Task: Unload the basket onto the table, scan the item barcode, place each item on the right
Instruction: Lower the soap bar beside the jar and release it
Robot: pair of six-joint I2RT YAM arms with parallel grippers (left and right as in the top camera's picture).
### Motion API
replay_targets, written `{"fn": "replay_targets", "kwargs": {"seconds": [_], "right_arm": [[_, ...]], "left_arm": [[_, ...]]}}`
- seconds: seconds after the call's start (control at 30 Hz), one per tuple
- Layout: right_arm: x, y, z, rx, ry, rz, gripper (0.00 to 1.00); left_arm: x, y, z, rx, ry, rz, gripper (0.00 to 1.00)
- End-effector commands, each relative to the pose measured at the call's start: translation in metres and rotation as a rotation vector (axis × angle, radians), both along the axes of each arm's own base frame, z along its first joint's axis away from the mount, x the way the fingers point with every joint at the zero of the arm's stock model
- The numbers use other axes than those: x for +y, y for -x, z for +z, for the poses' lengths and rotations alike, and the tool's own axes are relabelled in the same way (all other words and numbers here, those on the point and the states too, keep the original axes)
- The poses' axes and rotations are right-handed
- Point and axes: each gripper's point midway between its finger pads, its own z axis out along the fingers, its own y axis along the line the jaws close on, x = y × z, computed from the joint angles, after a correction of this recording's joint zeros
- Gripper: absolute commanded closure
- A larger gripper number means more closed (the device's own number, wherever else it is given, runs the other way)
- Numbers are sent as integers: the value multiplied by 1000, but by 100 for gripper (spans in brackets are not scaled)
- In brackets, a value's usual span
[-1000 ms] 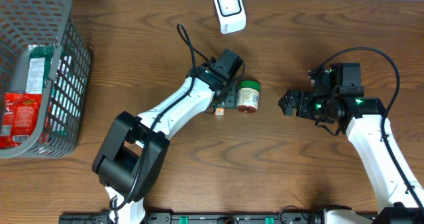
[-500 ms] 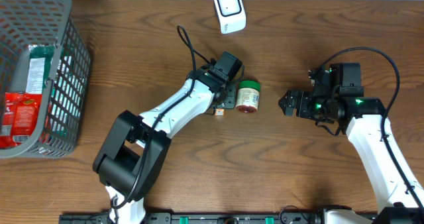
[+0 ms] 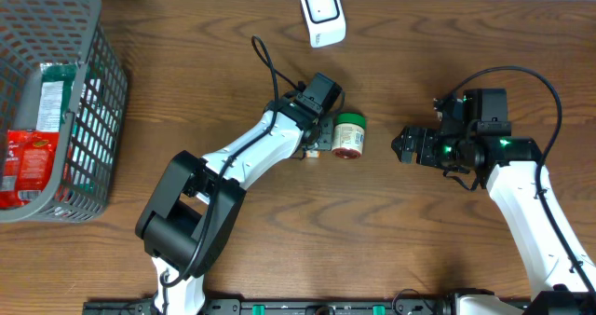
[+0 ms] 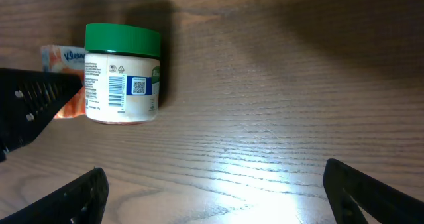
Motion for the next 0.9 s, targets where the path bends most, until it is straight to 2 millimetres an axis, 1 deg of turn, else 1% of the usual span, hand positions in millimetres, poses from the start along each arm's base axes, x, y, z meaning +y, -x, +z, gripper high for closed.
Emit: {"fn": "replay_targets", "kwargs": {"seconds": [0.0,0.2,0.6,0.7,0.87], "right_arm": [[5,-3,6,-13,-10,8,1],[5,-3,6,-13,-11,9,1],[5,-3,6,-13,-11,9,1],[5,-3,6,-13,-11,9,1],[5,-3,6,-13,-11,9,1]], "left_arm": [[1,-3,-2,4,5,49,74],[0,-1,-3,21,21,88,74],[-23,15,-3,32,40,27,73],[-27,18,-3,32,40,18,73],[-26,19,-3,37,39,21,73]]}}
